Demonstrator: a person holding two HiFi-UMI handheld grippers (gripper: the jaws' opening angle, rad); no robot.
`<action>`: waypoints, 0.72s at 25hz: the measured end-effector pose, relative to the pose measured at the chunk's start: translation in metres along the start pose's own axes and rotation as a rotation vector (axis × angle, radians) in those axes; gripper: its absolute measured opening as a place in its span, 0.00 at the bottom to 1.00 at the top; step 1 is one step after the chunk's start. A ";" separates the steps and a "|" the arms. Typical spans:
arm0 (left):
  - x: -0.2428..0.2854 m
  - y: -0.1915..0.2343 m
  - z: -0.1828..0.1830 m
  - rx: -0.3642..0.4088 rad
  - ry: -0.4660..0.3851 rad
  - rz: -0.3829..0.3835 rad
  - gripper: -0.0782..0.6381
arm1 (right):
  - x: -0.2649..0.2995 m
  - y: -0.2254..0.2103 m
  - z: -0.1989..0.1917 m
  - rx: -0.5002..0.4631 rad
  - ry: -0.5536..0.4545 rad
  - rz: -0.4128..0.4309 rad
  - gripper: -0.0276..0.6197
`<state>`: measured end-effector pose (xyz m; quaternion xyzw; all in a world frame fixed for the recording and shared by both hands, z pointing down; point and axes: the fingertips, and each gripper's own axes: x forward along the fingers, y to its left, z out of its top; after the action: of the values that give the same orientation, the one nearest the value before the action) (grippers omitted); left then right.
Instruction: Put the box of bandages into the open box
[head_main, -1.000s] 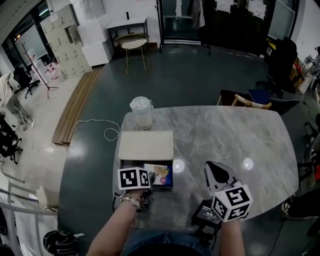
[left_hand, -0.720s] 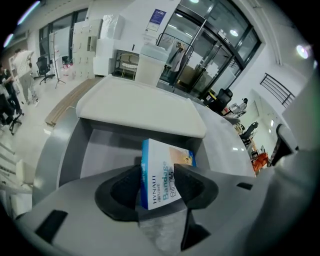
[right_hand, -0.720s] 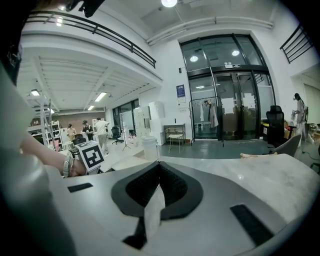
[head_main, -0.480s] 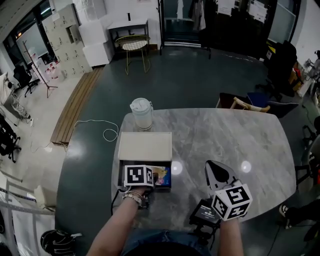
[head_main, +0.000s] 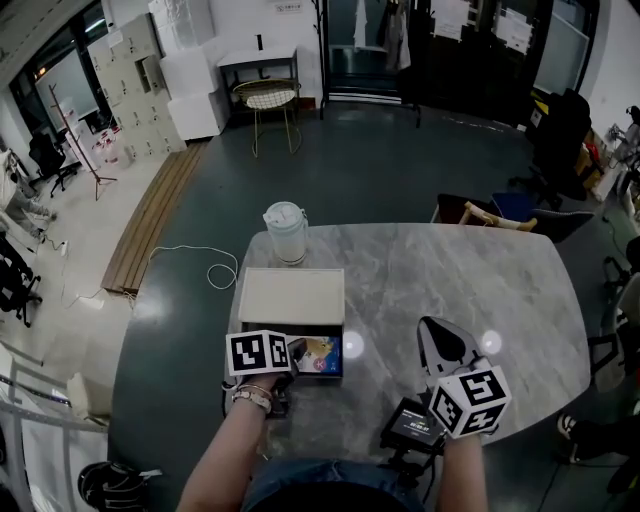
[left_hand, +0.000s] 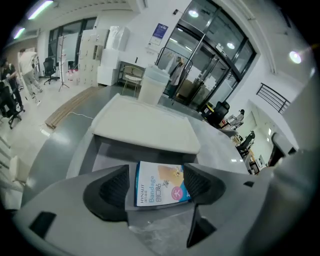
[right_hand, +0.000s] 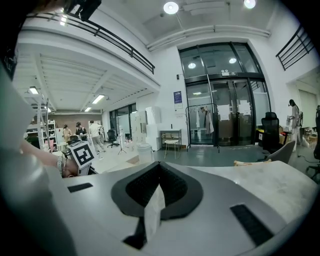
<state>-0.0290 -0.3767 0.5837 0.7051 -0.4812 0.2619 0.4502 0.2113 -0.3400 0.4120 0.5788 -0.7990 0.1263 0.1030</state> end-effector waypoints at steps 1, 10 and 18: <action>-0.006 0.000 0.005 -0.005 -0.025 -0.009 0.57 | 0.000 0.000 0.003 0.000 -0.009 -0.001 0.08; -0.065 0.000 0.038 0.015 -0.230 -0.059 0.57 | 0.000 0.019 0.022 -0.017 -0.071 0.018 0.08; -0.136 0.029 0.077 -0.007 -0.548 -0.003 0.27 | -0.001 0.036 0.031 -0.039 -0.098 0.038 0.08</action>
<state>-0.1147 -0.3884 0.4509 0.7487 -0.5851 0.0589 0.3060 0.1766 -0.3386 0.3793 0.5667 -0.8164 0.0842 0.0727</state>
